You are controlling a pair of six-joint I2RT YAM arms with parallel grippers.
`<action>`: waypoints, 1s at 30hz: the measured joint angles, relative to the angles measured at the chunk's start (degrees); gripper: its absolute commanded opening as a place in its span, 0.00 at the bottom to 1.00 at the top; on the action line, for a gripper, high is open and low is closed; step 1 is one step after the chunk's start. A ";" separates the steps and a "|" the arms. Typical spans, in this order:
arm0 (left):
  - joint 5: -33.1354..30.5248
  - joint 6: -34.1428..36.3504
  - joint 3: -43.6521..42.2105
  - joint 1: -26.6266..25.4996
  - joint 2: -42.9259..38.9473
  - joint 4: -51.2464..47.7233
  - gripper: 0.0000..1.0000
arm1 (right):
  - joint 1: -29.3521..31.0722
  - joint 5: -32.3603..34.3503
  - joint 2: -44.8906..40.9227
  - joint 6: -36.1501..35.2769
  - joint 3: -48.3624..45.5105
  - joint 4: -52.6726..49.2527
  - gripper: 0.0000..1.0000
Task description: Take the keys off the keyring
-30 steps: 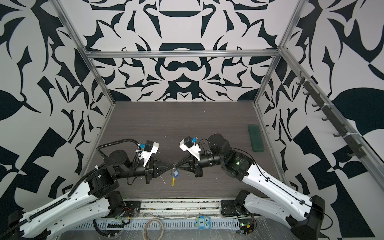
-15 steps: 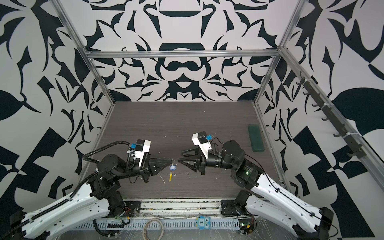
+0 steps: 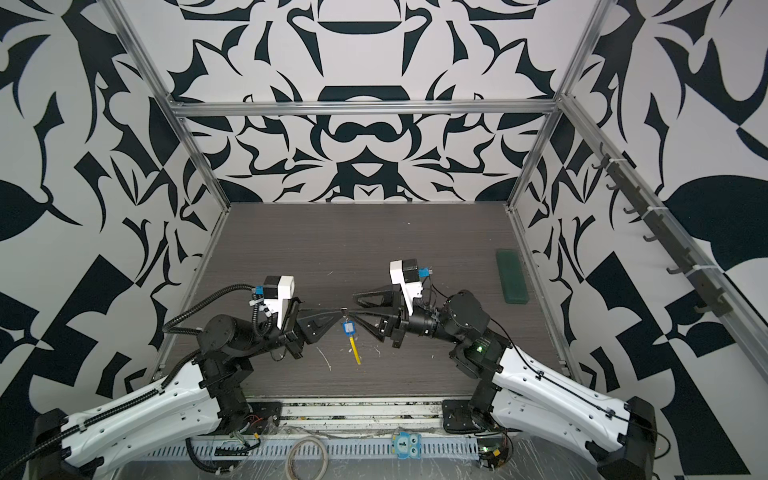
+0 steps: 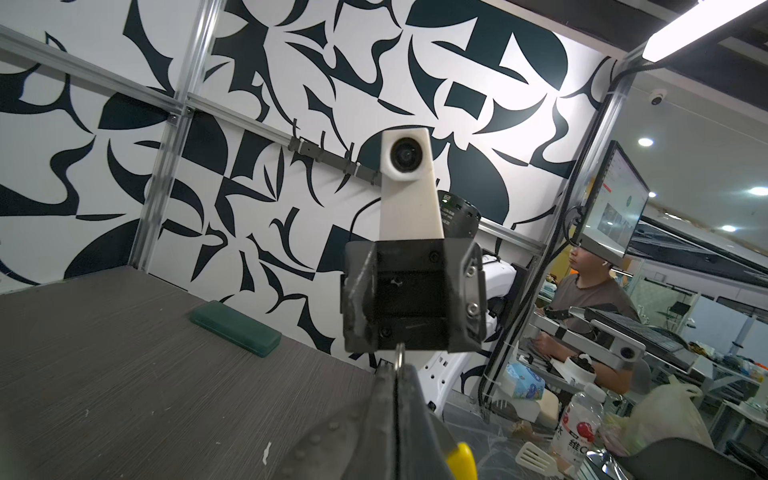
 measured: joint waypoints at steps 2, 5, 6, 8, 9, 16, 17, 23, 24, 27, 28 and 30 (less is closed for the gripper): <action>-1.18 -0.68 -0.81 0.00 0.50 2.12 0.00 | 1.03 0.83 0.26 -0.11 -0.07 0.98 0.46; -2.54 -1.33 -1.66 0.00 1.14 4.55 0.00 | 2.58 2.60 0.59 -0.68 -0.09 1.66 0.45; -2.89 -1.57 -1.81 0.00 1.33 5.35 0.00 | 3.10 3.30 0.63 -0.96 -0.15 1.73 0.45; -3.23 -1.97 -1.99 0.00 1.53 6.21 0.00 | 3.85 4.81 0.66 -1.66 -0.37 2.16 0.45; -3.43 -2.16 -2.16 0.00 1.57 6.73 0.00 | 4.09 5.64 0.63 -1.97 -0.52 2.40 0.45; -4.52 -2.80 -2.99 0.00 1.57 7.89 0.00 | 4.96 9.60 0.50 -3.32 -1.77 3.10 0.39; -4.59 -2.80 -3.08 0.00 1.55 8.04 0.00 | 4.98 9.70 0.63 -3.41 -1.77 3.10 0.37; -5.55 -2.82 -3.37 0.00 1.55 8.33 0.00 | 4.96 10.34 1.75 -3.58 -1.77 3.63 0.34; -5.62 -2.82 -3.37 0.00 1.55 8.35 0.00 | 4.96 10.54 1.79 -3.61 -1.77 3.76 0.33; -5.79 -2.82 -3.39 0.00 1.51 8.35 0.00 | 4.98 10.99 1.84 -3.61 -1.77 3.76 0.34; -5.84 -2.82 -3.39 0.00 1.49 8.33 0.00 | 4.98 11.13 1.77 -3.61 -1.79 3.74 0.34; -5.90 -2.82 -3.39 0.00 1.42 8.33 0.00 | 5.01 11.37 1.36 -3.67 -2.01 3.63 0.35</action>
